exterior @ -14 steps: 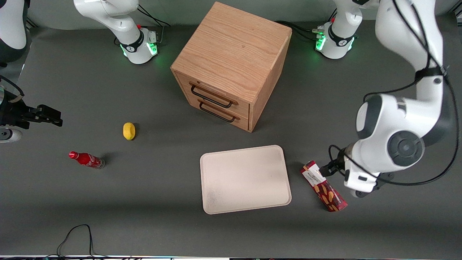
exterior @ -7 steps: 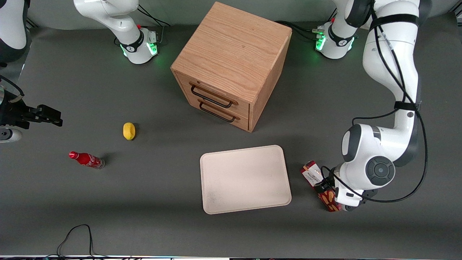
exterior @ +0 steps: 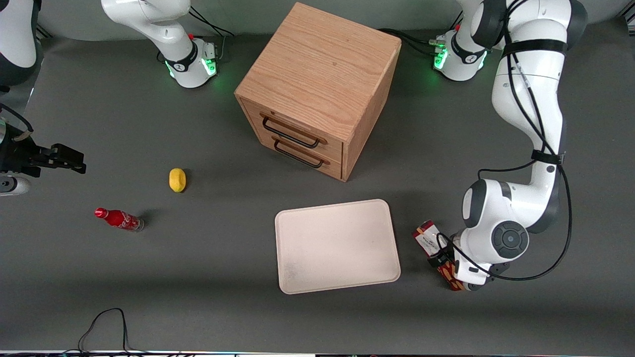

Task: Place red cookie box on tray
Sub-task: 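Close the left gripper on the end of the shortbread box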

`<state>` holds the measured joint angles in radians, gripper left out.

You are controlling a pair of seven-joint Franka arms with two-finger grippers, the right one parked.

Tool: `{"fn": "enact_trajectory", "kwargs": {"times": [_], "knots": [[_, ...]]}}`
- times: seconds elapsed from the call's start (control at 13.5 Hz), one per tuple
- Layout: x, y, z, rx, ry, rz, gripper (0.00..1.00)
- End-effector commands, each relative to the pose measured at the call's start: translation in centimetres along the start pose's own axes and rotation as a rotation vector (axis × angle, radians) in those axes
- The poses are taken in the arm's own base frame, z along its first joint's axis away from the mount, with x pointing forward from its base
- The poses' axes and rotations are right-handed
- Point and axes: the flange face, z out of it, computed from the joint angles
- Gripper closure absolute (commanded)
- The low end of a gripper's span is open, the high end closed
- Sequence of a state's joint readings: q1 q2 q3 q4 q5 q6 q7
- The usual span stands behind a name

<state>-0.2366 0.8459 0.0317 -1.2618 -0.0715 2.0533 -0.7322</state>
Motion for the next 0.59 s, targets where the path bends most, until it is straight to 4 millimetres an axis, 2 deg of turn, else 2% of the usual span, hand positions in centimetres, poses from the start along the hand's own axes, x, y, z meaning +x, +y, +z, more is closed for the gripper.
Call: {"fn": "enact_trajectory", "kwargs": {"times": [0.0, 0.07, 0.15, 0.22, 0.52], "knots": [[-0.03, 0.08, -0.09, -0.013, 0.004, 0.006, 0.0], [0.06, -0.01, 0.0, -0.011, 0.006, 0.015, 0.01], [0.16, -0.04, 0.02, -0.01, 0.023, 0.054, 0.89], [-0.1, 0.05, 0.25, -0.022, 0.02, 0.065, 1.0], [0.09, -0.09, 0.18, -0.027, 0.026, 0.067, 1.0]]}}
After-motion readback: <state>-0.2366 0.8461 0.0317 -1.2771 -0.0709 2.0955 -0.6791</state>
